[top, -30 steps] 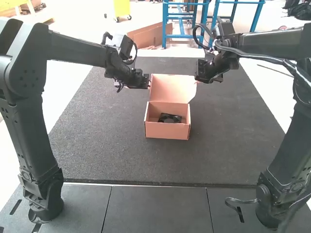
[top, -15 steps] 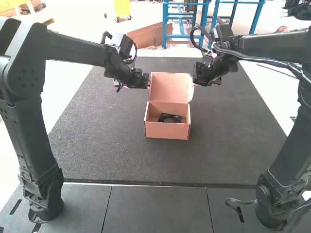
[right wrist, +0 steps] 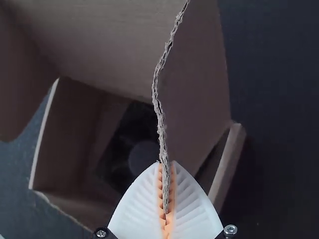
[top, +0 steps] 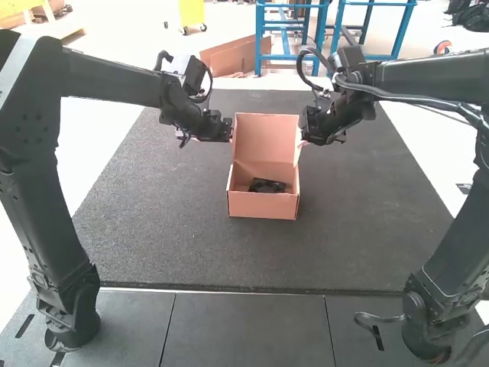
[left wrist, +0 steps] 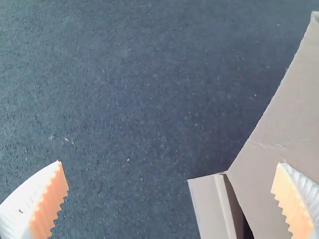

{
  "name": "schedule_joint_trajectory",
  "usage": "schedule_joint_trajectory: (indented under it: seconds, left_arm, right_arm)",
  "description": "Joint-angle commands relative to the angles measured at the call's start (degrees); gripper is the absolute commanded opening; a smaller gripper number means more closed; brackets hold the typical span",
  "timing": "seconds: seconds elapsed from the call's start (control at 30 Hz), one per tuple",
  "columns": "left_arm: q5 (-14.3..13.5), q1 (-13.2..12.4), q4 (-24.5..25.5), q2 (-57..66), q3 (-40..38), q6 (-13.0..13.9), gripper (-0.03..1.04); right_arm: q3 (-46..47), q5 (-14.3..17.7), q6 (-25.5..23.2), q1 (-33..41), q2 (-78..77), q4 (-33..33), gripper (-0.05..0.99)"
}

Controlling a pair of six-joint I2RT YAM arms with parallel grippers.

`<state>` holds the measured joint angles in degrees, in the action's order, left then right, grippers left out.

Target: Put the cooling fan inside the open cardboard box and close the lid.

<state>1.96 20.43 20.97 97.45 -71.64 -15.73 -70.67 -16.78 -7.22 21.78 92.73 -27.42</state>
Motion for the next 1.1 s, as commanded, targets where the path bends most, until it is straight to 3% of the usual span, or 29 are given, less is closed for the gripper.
schedule_joint_trajectory:
  seconds: [0.0, 0.23, 0.83, 1.07]
  left_arm:
    - [0.9, 0.9, -0.5, -2.3, 0.4, 0.4, 0.97]
    - [5.5, 1.0, -0.2, -2.6, 1.1, 0.0, 0.97]
    - [5.4, 2.1, 0.0, -5.8, 5.9, 0.4, 0.97]
    - [5.3, 1.9, 0.7, -7.8, 7.1, 0.5, 0.97]
  right_arm:
    - [1.1, -1.3, 0.8, 1.1, -0.9, -0.6, -0.01]
    - [1.6, -1.6, 1.2, 1.1, -0.9, -0.8, -0.01]
    - [6.3, -1.7, 4.0, 2.7, -1.2, -3.3, -0.01]
    - [7.7, 0.6, 5.9, 3.9, -1.2, -4.8, -0.01]
